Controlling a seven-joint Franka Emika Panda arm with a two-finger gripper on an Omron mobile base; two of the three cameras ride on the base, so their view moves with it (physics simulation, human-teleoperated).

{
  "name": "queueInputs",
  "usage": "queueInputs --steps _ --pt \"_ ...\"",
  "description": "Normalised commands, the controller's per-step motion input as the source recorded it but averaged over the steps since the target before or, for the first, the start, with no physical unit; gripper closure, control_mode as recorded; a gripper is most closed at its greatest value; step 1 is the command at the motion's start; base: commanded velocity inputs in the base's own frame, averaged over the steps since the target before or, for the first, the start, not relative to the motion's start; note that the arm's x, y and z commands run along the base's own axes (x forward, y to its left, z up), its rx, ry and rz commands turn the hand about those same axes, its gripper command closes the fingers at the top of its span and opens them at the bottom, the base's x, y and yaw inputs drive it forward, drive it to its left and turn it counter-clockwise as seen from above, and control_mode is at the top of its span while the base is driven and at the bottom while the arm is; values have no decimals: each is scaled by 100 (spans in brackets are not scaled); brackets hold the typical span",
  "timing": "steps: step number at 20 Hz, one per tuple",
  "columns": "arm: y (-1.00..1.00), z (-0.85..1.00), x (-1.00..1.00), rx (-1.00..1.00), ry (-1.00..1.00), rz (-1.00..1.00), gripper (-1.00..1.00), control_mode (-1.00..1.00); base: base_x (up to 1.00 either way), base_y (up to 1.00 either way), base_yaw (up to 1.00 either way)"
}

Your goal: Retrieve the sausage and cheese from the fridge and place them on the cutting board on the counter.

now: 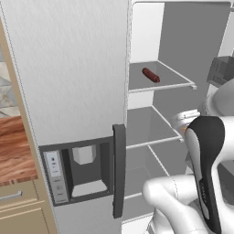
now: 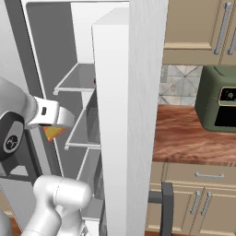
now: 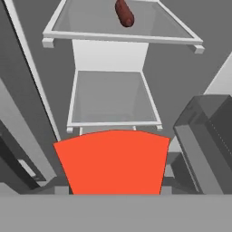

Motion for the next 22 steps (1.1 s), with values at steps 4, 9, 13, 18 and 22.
queueInputs --steps 4,9,13,18,22 --pt "0 0 0 0 0 0 100 100 -13 0 0" --pt "0 0 0 0 0 0 100 100 -91 1 0" --pt "0 0 0 0 0 0 100 100 -100 31 -6" --pt "0 0 0 0 0 0 100 100 -100 75 -15" --pt "0 0 0 0 0 0 100 100 -100 70 -20"
